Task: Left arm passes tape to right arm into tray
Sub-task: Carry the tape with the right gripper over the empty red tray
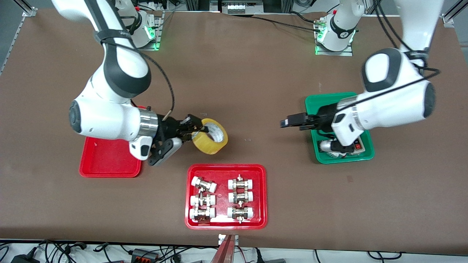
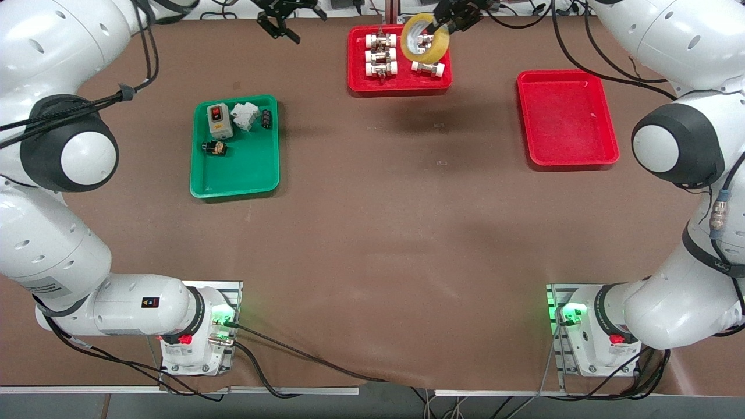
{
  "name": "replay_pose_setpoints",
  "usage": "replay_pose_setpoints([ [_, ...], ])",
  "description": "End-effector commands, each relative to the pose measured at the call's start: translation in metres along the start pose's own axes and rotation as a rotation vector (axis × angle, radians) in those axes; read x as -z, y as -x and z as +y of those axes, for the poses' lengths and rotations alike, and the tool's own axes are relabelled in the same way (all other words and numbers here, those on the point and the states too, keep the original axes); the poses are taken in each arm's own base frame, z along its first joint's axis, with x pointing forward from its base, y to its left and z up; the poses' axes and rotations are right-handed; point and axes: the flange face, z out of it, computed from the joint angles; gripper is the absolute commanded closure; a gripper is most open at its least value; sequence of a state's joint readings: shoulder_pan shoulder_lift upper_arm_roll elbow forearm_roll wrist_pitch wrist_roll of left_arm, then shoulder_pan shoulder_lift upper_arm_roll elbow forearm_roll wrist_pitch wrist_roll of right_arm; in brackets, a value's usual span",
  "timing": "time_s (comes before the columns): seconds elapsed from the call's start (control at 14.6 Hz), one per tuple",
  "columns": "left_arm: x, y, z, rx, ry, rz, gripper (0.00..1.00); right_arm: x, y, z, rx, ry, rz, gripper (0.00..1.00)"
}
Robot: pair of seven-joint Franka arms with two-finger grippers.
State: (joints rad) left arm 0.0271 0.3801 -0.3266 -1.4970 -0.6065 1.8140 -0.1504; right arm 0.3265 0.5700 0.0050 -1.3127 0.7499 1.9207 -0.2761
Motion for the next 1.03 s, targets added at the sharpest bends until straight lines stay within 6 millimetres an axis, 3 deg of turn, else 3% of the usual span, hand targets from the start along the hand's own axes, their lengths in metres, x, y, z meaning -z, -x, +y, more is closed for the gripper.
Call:
replay_pose_setpoints([
  [0.0,0.015,0.017,0.016,-0.085,-0.132,-0.131,0.0,0.05,0.008,0.085,-0.114,-0.01,0.024,0.59],
  [0.21,0.038,0.031,-0.01,-0.054,-0.215,-0.25,0.0,0.11,0.042,0.192,-0.291,-0.029,0.042,0.59],
  [0.41,0.073,0.048,-0.027,-0.03,-0.372,-0.333,0.0,0.129,0.095,0.289,-0.449,-0.099,-0.015,0.59],
  [0.55,0.09,0.058,-0.03,-0.011,-0.522,-0.359,0.0,0.13,0.131,0.35,-0.449,-0.17,-0.043,0.59],
  [0.69,0.108,0.059,-0.033,0.01,-0.647,-0.314,0.0,0.121,0.154,0.387,-0.445,-0.208,-0.054,0.59],
  [0.96,0.135,0.063,-0.032,0.026,-0.732,-0.245,0.0,0.103,0.192,0.428,-0.381,-0.253,-0.058,0.59],
])
